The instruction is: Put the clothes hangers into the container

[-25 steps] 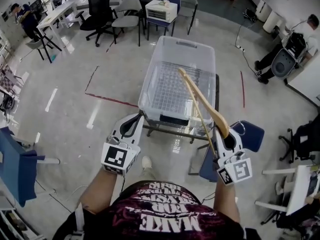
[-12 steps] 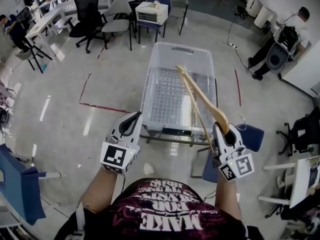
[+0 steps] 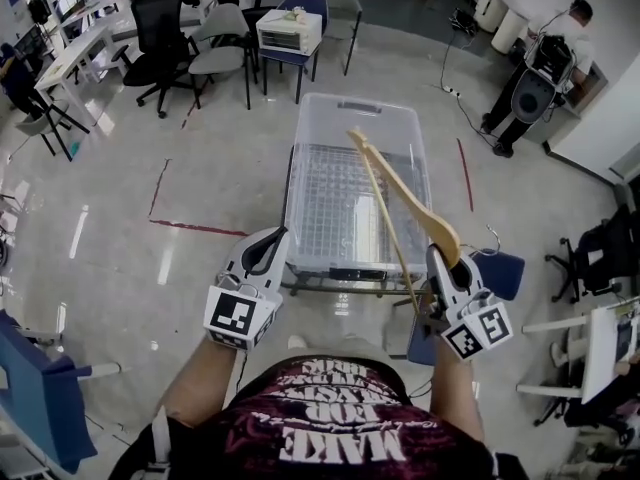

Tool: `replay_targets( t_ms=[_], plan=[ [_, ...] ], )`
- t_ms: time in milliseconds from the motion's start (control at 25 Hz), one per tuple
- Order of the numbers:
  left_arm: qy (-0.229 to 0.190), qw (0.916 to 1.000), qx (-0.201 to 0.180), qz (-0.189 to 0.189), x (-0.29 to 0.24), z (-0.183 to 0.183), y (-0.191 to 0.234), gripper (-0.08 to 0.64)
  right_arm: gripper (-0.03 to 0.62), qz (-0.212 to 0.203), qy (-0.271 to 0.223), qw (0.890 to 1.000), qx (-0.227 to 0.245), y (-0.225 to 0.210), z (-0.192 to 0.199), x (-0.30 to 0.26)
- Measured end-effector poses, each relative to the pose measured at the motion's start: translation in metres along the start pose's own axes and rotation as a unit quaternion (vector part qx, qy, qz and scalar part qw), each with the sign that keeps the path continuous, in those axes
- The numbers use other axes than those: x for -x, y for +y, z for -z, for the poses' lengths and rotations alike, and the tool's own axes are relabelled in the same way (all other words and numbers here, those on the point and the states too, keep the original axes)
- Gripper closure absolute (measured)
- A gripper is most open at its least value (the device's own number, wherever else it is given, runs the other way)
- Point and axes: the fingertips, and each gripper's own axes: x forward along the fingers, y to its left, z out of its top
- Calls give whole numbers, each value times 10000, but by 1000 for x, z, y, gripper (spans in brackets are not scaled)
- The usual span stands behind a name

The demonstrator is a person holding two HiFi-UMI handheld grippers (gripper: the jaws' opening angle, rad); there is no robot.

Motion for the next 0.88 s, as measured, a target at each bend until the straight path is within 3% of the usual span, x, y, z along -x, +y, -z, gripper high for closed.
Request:
replay_targets(
  t_ms=[160,520,760,880],
  plan=[
    [35,9999,111,-8,-6,4,3,554,531,79,120,9999,42,-8,-2,-4],
    [130,9993,80,-336,-17,10,24,554,531,-371,48,9991,-182,-18,6,-58],
    [396,9978,-100,-513,-39,11,39,554,531,-509,271,9978,-338,-48,18,-99],
    [514,9969,68,-591,-53,22,49,554,531,-556,306,9973,-370,-60,25,-118]
  ],
)
